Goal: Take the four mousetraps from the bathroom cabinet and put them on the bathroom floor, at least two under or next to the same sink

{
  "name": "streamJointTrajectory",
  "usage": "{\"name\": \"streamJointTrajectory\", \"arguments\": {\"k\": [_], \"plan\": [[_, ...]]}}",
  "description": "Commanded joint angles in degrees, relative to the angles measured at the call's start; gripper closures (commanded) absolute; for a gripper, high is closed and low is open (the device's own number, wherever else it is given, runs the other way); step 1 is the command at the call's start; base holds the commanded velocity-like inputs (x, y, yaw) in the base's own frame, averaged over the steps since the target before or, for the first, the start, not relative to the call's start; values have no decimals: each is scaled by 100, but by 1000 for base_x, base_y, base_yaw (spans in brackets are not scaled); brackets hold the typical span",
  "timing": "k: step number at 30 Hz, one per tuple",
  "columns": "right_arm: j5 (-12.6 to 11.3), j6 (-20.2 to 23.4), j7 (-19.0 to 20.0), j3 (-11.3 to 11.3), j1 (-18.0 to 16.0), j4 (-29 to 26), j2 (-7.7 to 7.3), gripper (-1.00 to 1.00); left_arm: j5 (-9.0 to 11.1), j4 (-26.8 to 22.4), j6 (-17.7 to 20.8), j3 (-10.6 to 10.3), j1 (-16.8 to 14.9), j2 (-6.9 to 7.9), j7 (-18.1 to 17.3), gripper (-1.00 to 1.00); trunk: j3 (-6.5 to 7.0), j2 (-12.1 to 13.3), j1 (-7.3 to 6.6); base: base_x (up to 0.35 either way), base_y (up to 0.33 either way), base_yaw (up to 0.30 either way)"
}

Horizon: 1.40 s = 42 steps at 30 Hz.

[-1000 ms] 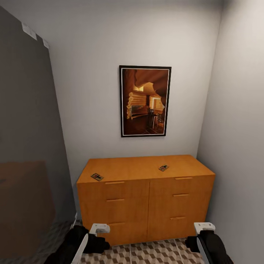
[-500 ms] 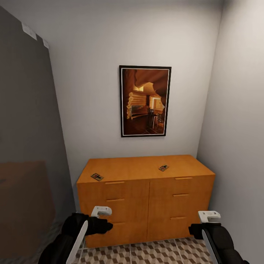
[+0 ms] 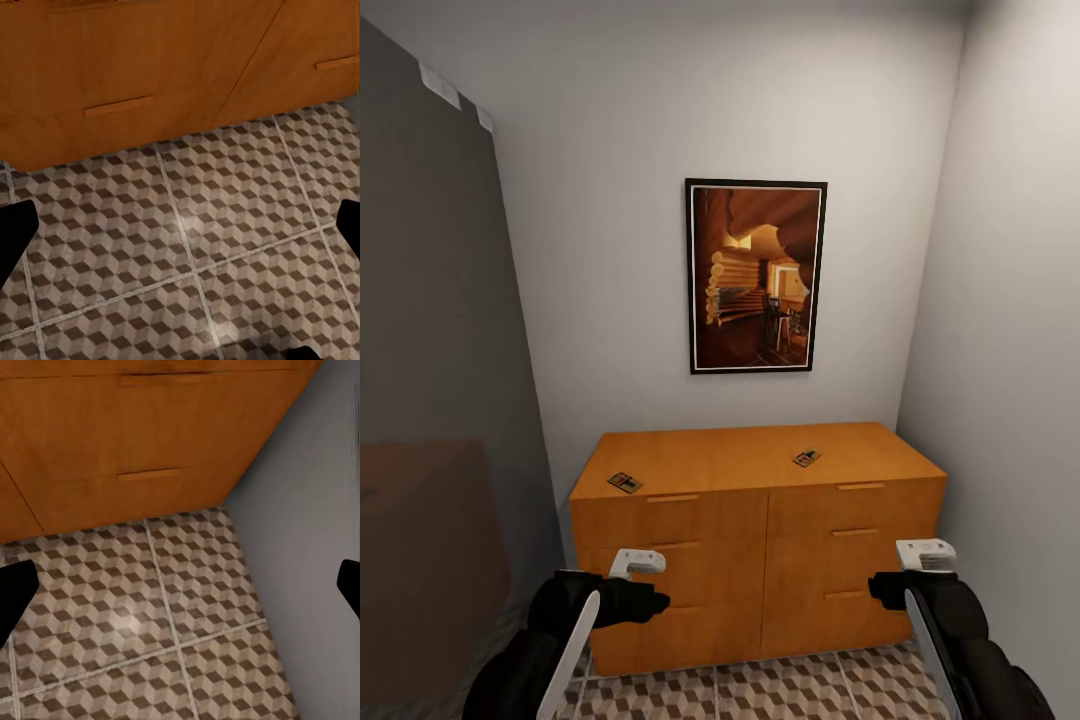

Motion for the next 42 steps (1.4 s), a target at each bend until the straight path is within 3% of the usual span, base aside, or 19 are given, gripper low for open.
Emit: {"name": "streamJointTrajectory", "arguments": {"k": [1, 7, 14, 28, 36, 42], "plan": [[42, 30, 22, 7, -74, -6, 1, -100, 39, -6, 27, 3, -10, -1, 17, -100, -9, -7, 1, 0, 0, 0], [36, 30, 18, 18, -531, -2, 24, -100, 47, 0, 27, 3, -71, -7, 17, -100, -9, -7, 1, 0, 0, 0], [28, 30, 15, 28, -1034, 13, 44, -100, 47, 36, 27, 3, -438, -9, 17, -100, -9, -7, 1, 0, 0, 0], [6, 30, -51, 39, -2076, 211, 95, -100, 46, 523, 27, 3, -1762, -2, 17, -100, -9, -7, 1, 0, 0, 0], [20, 30, -129, 41, -2615, 900, 131, -100, 55, 1306, 27, 14, -2641, -8, 17, -100, -9, -7, 1, 0, 0, 0], [71, 30, -163, 40, -2979, 1464, 237, -100, 63, 1640, 27, 18, -3066, -10, 15, -100, -9, -7, 1, 0, 0, 0]]}}
